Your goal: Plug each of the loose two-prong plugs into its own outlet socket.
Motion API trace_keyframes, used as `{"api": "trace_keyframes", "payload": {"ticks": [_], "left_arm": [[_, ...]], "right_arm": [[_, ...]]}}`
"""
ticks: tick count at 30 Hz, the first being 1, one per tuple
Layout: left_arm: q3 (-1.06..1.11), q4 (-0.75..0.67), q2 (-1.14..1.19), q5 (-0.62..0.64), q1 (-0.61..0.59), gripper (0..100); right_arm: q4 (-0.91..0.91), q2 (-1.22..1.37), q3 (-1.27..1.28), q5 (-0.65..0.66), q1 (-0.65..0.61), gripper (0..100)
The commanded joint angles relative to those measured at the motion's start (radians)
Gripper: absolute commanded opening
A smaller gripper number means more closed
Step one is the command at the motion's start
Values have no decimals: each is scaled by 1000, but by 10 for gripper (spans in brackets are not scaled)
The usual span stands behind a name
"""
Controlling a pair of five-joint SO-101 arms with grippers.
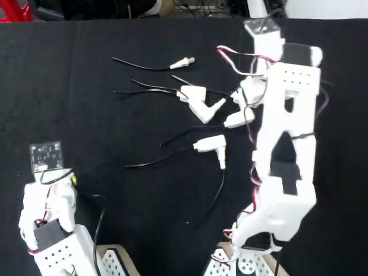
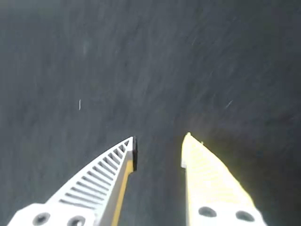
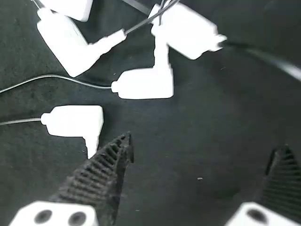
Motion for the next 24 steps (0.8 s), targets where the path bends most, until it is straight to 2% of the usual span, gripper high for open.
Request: {"api": "trace_keyframes", "payload": {"ticks": [1,4,6,8,11,15,20,24], "left_arm": [[-166,-58,-3,158,225,197],[-236,-64,-3,285,358,198],[-272,-106,-3,358,415,199],[-285,-215,0,419,440,199],[-249,-379,18,496,458,200],[-196,-500,166,555,460,200],[-249,-523,411,559,423,198],[-266,-523,485,552,369,197]], "right_arm": [[5,-54,41,176,-21,413],[-74,-1,105,327,-72,413],[-92,35,107,315,-83,413],[-114,54,107,301,-84,413],[-199,70,110,347,-83,413],[-298,111,96,543,-95,413],[-393,234,35,855,-137,413],[-394,384,-124,890,-186,413]]}}
